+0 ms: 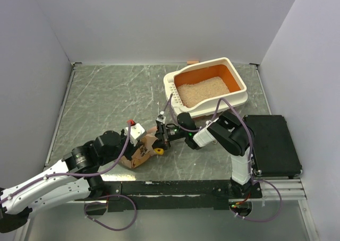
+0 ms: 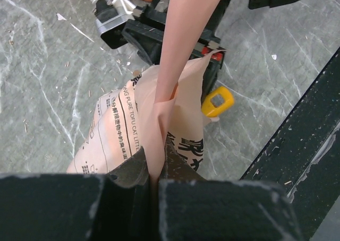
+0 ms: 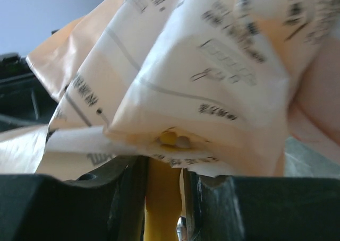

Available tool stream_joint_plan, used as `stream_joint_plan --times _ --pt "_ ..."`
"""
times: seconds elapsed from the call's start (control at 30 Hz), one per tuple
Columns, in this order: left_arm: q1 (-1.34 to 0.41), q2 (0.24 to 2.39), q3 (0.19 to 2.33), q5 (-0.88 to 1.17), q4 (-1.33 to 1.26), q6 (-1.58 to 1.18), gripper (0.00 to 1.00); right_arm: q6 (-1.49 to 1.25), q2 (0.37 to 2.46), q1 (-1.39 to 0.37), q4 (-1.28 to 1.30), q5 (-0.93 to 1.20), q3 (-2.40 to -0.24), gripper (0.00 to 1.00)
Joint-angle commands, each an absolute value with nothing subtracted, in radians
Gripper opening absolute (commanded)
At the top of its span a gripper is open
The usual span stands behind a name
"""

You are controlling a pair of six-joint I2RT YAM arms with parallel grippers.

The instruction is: Fill the litter box with clean litter

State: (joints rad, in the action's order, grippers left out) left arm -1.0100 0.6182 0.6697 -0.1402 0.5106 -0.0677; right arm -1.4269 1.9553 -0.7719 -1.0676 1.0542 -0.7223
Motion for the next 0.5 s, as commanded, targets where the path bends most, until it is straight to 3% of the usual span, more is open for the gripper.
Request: stream_joint_plan --times 0.0,0.47 --pt "-1.019 0.609 0.696 -0.14 0.354 -0.08 0.01 -1.431 1.872 -0.799 -1.269 1.066 -0.684 0.0" --pt "-1.02 0.603 0.696 -0.153 0.357 -0.08 0.01 -1.338 1.626 -0.746 -1.132 1.046 -0.532 0.0"
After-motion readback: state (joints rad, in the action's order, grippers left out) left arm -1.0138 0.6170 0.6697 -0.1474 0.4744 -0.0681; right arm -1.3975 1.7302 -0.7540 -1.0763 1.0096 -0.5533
